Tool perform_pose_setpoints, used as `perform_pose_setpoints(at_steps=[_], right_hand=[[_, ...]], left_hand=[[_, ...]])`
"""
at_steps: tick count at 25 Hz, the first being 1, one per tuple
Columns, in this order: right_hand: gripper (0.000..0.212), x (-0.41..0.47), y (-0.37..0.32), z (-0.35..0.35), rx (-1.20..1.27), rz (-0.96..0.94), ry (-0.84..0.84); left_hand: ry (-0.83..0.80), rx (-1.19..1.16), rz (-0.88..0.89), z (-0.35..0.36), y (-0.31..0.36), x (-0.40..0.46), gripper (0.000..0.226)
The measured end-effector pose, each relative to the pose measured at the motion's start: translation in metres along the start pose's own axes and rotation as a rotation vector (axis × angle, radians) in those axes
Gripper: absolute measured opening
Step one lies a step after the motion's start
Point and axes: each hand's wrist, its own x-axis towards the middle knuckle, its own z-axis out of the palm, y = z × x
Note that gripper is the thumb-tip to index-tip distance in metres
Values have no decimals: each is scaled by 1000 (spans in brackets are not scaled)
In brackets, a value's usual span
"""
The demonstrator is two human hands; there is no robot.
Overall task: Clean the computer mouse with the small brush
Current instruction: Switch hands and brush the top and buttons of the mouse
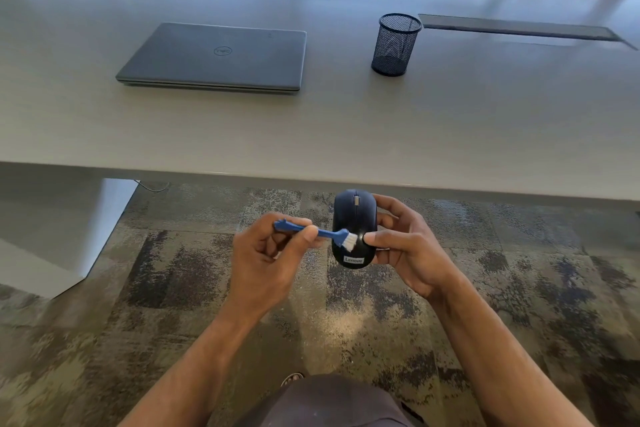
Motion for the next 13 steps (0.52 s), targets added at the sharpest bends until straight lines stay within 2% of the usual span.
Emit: perform_pose_setpoints(at_steps=[4, 6, 9, 13], right_hand=[[65, -3, 0, 1, 1, 15, 0], [65, -4, -1, 3, 6, 20, -3], [65, -4, -1, 5, 1, 30, 2], [64, -5, 2, 7, -21, 37, 6]], left_hand=[[154, 97, -99, -4, 2, 17, 4], [114, 58, -99, -4, 6, 19, 6], [-51, 36, -51, 5, 14, 16, 9], [-7, 173, -44, 14, 16, 20, 19]])
